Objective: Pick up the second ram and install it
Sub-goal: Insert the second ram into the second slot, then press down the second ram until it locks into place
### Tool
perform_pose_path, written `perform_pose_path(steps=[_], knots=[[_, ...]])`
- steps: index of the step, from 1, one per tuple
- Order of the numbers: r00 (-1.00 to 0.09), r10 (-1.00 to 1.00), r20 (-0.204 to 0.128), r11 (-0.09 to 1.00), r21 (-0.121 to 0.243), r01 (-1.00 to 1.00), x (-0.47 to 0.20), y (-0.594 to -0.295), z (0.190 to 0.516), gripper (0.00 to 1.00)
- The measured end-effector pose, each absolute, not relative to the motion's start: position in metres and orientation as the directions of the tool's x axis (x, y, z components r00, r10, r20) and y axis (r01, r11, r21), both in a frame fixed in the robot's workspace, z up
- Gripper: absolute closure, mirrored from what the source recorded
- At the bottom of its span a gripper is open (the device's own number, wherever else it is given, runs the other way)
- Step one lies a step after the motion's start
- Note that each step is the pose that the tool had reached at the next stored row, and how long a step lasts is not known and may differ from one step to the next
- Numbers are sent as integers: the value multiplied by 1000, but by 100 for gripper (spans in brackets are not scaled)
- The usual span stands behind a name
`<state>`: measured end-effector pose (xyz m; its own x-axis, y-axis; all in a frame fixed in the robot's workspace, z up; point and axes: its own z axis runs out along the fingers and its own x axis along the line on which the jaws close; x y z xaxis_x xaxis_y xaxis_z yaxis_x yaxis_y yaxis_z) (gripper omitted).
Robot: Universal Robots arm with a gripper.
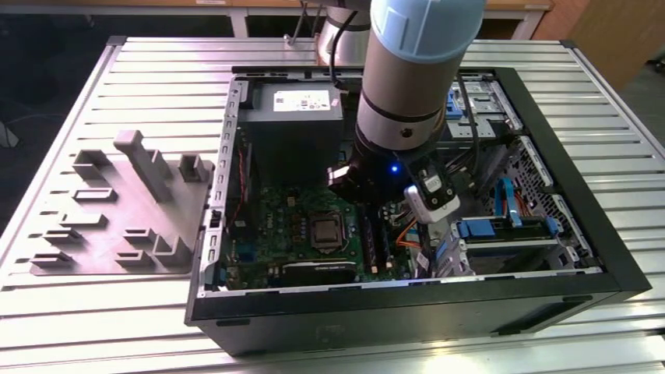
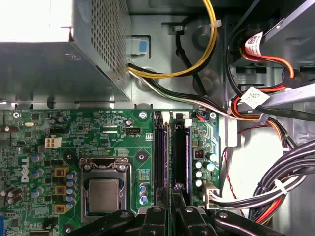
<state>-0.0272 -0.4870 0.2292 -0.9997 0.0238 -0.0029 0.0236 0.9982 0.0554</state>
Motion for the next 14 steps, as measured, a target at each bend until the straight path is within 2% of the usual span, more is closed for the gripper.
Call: perform_pose_path(steps=[3,4,14], knots=[[-1000,24,-3,998,55,24,-27,-487,229,83],[-1000,24,-3,998,55,24,-27,-487,229,89],[-1000,24,-3,998,55,24,-27,-487,230,90]])
